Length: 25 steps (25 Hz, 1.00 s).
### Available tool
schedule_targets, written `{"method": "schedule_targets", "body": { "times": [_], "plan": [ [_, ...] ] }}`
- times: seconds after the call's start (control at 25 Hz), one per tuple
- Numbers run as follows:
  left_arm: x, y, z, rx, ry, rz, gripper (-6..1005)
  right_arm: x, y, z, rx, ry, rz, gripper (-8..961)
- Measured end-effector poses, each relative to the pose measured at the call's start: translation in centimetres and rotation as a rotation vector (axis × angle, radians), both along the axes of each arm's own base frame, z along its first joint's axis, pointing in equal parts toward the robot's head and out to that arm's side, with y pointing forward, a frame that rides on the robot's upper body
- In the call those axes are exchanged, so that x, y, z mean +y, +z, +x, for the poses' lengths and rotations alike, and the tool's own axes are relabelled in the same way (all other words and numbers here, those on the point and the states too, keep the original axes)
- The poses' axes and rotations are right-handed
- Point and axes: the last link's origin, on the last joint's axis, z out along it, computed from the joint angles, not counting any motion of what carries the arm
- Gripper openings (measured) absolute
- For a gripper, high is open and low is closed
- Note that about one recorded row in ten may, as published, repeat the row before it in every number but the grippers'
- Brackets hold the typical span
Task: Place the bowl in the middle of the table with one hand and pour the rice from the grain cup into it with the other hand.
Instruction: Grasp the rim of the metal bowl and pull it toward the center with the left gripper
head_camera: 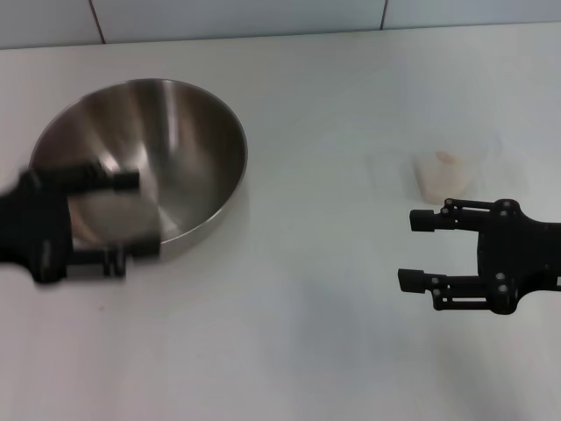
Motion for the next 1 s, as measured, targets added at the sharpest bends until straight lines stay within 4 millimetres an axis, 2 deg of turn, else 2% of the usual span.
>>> {"method": "schedule_targets", "body": {
  "times": [0.04,0.24,0.36,0.44,0.48,0.56,0.72,0.76,0.92,0.96,1.0],
  "plan": [
    [0.0,0.0,0.0,0.000,0.000,0.000,841,0.0,0.0,0.0,0.000,0.000,0.000,754],
    [5.8,2.6,0.4,0.053,0.404,0.012,840,0.2,0.0,-0.2,-0.003,0.020,0.004,754],
    [8.1,3.5,0.5,0.111,0.589,0.015,840,0.5,-0.1,-0.4,-0.005,0.032,0.006,754],
    [8.1,3.5,0.5,0.111,0.589,0.015,840,0.6,-0.1,-0.4,-0.008,0.045,0.010,754],
    [9.6,4.1,0.3,0.177,0.702,0.041,840,0.6,-0.1,-0.5,-0.009,0.051,0.011,754],
    [10.4,4.3,0.2,0.238,0.743,0.064,840,0.8,-0.2,-0.6,-0.010,0.059,0.012,754],
    [11.0,4.5,0.2,0.286,0.767,0.084,840,1.1,-0.3,-0.7,-0.012,0.084,0.020,754],
    [12.0,4.5,0.4,0.404,0.835,0.113,840,1.2,-0.3,-0.6,-0.011,0.087,0.021,754],
    [12.0,4.5,0.4,0.404,0.835,0.113,840,1.5,-0.5,-0.6,-0.006,0.098,0.024,754],
    [12.6,3.7,1.0,0.510,0.858,0.115,840,1.6,-0.5,-0.5,-0.006,0.099,0.026,754],
    [12.7,3.2,1.3,0.531,0.854,0.098,840,1.6,-0.4,-0.5,-0.006,0.101,0.032,754]
  ]
}}
